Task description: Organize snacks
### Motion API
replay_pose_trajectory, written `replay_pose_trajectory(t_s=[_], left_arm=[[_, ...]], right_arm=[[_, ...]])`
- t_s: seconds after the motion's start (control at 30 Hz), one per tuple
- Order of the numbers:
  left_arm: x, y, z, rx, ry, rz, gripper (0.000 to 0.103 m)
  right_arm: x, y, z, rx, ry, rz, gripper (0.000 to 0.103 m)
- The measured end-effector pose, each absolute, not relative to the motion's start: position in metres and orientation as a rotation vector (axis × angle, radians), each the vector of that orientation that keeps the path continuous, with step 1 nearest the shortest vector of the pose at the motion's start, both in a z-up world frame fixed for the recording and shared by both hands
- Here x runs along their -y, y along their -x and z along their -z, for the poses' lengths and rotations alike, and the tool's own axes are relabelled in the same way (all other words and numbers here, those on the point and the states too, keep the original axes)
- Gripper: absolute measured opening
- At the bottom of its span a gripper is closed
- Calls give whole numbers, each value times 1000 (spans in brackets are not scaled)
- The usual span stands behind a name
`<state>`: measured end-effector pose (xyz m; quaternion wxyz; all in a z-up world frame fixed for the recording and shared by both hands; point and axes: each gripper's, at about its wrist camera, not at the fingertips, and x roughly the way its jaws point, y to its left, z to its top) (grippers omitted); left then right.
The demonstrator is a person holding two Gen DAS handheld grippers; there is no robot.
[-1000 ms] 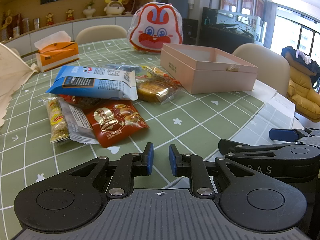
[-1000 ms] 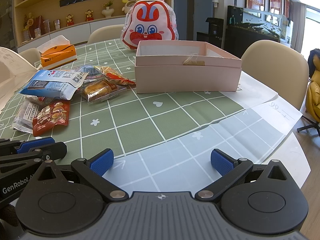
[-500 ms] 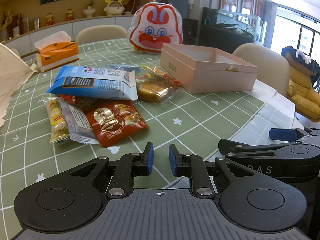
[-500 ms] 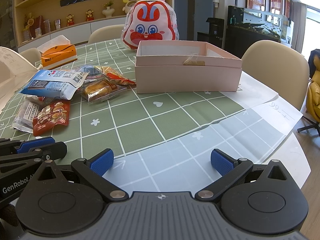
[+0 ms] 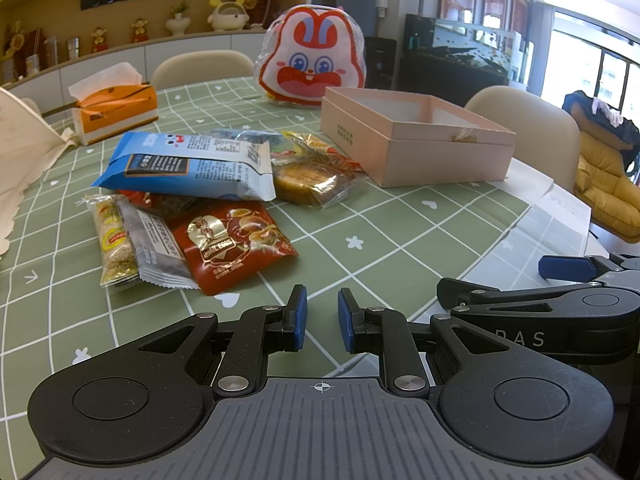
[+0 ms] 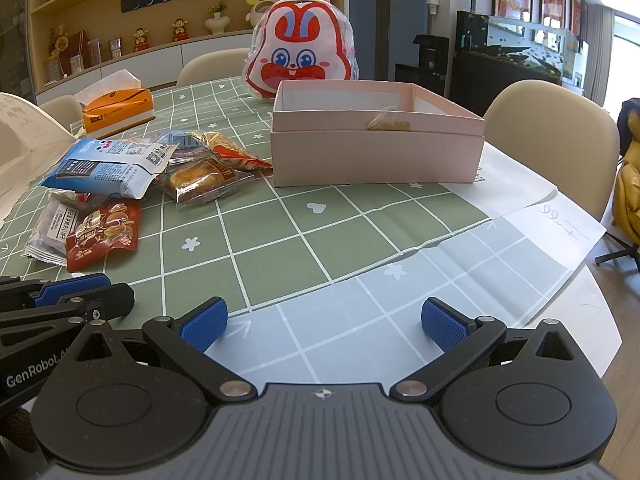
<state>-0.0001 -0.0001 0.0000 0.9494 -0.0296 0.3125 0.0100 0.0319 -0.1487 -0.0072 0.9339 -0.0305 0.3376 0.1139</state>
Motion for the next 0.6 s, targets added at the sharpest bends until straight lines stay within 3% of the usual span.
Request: replay_pose_trajectory(t_s=[0.4, 0.6], left_arm=[[0, -3, -3, -646, 25, -13, 21], [-43, -15, -16, -709, 217, 66, 21]], right_arm=[[150, -36, 6, -711, 72, -252, 103], [152, -51, 0, -777, 110, -321, 103]])
